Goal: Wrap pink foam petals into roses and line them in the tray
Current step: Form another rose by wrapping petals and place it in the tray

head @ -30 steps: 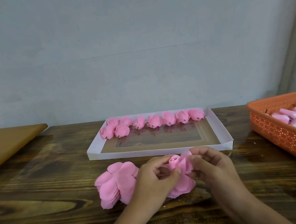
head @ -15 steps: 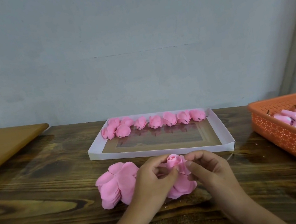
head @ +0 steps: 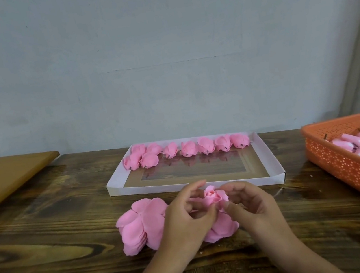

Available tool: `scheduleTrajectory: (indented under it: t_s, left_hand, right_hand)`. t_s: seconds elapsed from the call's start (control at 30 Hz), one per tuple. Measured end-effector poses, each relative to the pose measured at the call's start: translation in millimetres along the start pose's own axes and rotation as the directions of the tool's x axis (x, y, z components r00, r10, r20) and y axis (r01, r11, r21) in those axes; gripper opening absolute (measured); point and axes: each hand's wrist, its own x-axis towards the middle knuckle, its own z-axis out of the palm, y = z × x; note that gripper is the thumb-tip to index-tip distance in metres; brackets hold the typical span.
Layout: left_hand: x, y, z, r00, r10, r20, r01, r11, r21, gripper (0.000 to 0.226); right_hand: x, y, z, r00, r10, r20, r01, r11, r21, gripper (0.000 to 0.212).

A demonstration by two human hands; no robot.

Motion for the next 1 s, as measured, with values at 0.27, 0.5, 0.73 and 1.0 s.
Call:
scheduleTrajectory:
  t_s: [0.27, 0.5, 0.73, 1.0]
  left_hand:
    - [-1, 3, 2, 1.000, 0.024, -0.002, -0.024, 1.000, -0.010, 0.049]
    - [-4, 4, 3, 0.997, 0.038, 0.062, -0.040, 0.999, 0.033, 0.026]
    - [-4, 2, 2, 0.995, 0.041, 0.086, -0.045, 0.998, 0.040, 0.028]
    - [-3, -1, 3, 0.998, 0.026, 0.065, -0.028, 0.999, 0.022, 0.028]
  right_hand:
    - [-1, -1, 0, 0.997, -0.046, 0.063, 0.051, 0.996, -0.068, 0.036]
    - [2, 8, -3, 0.999, -0.029, -0.032, 0.027, 0.998, -0.062, 0.040]
    - [1, 7, -3, 0.997, -0.061, -0.045, 0.058, 0.995, -0.076, 0.026]
    - [2, 7, -4, 0.997, -0.053, -0.059, 0.051, 0.998, -0.032, 0.007]
